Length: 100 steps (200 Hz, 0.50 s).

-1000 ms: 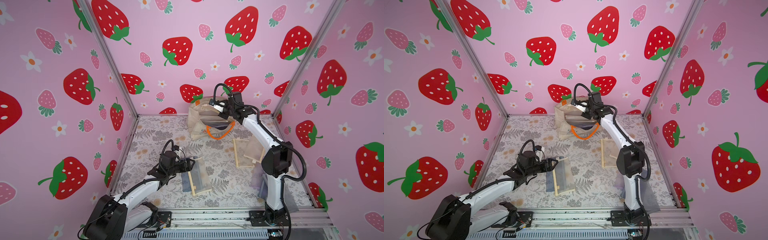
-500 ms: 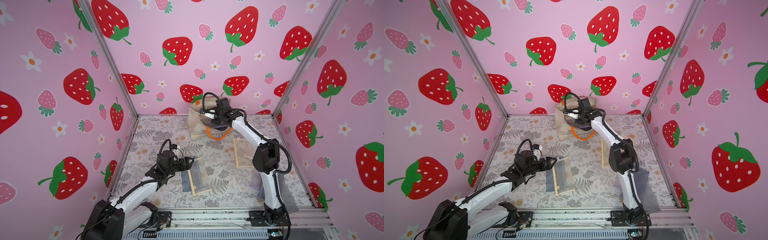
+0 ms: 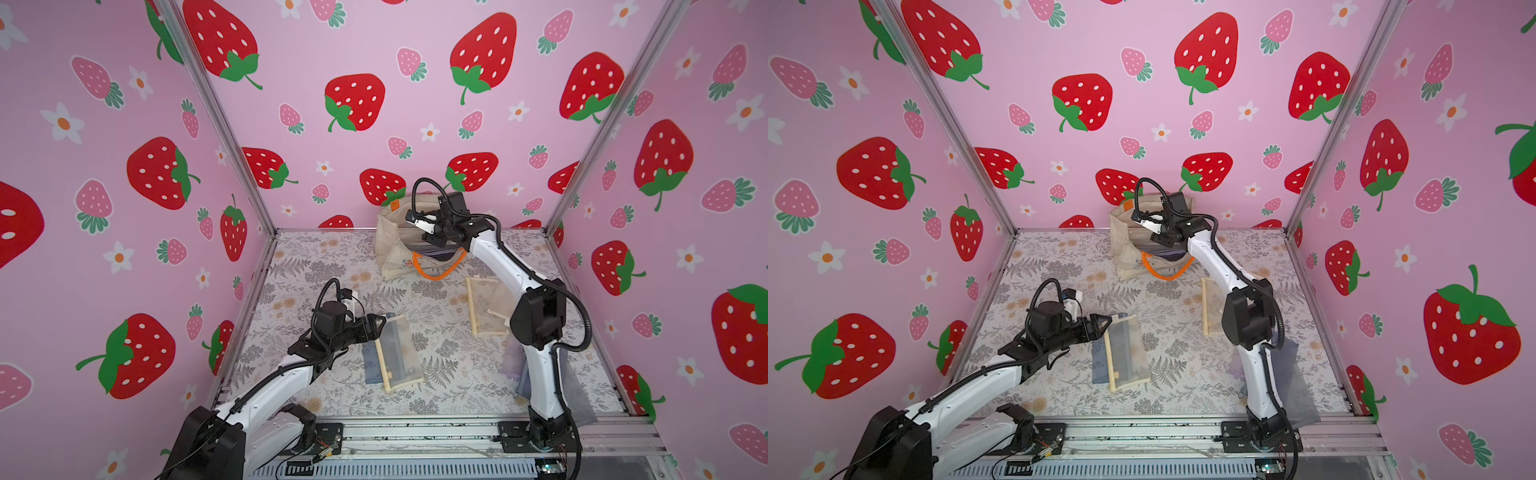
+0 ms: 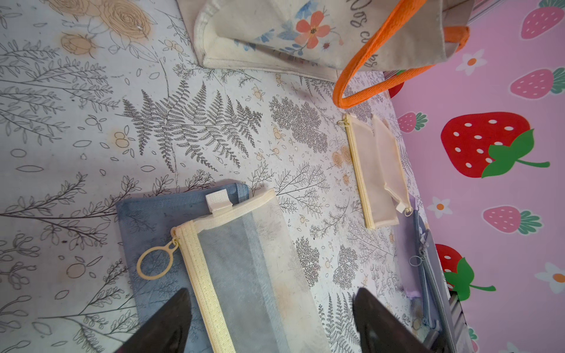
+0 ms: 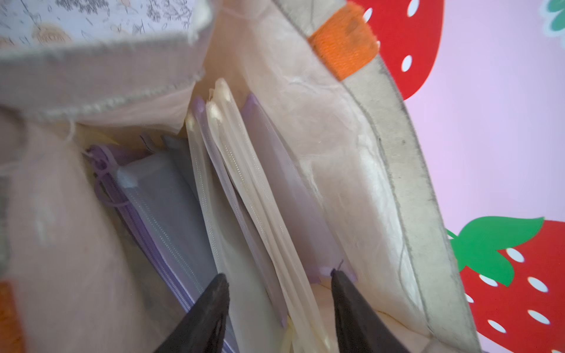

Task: Put the pencil pouch into the canvas bag
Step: Place the pencil pouch in the canvas bag.

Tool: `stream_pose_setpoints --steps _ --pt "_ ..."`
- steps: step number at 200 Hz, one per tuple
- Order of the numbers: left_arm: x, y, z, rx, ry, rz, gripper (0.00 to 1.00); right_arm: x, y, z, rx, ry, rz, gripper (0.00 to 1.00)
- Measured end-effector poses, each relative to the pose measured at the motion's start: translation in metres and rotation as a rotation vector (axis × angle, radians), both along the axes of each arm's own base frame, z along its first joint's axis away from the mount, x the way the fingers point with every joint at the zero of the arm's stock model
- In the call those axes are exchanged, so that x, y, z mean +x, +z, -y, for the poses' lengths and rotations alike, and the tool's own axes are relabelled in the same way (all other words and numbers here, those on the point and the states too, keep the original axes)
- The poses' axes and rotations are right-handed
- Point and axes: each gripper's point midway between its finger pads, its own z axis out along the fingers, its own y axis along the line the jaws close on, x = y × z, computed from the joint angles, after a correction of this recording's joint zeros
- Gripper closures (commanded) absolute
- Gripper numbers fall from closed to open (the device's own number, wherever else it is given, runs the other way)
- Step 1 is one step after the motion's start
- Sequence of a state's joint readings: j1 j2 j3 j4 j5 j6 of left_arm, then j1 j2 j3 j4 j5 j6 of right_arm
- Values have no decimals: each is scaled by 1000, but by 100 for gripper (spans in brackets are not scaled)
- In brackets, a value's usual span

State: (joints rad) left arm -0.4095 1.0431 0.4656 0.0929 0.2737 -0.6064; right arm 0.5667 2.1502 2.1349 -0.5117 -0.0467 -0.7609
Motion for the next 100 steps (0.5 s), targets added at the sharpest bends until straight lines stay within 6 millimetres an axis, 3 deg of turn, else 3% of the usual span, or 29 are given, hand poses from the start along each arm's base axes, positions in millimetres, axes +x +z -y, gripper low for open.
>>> stream_pose_setpoints --steps 52,85,100 --pt "-9 -7 -7 29 15 -43 16 -37 54 17 193 -92 -56 37" --pt "-15 -16 -10 46 14 -87 17 -102 56 58 387 -234 -169 21" --pt "-17 -20 -8 42 4 -106 18 -132 51 72 482 -278 -240 8"
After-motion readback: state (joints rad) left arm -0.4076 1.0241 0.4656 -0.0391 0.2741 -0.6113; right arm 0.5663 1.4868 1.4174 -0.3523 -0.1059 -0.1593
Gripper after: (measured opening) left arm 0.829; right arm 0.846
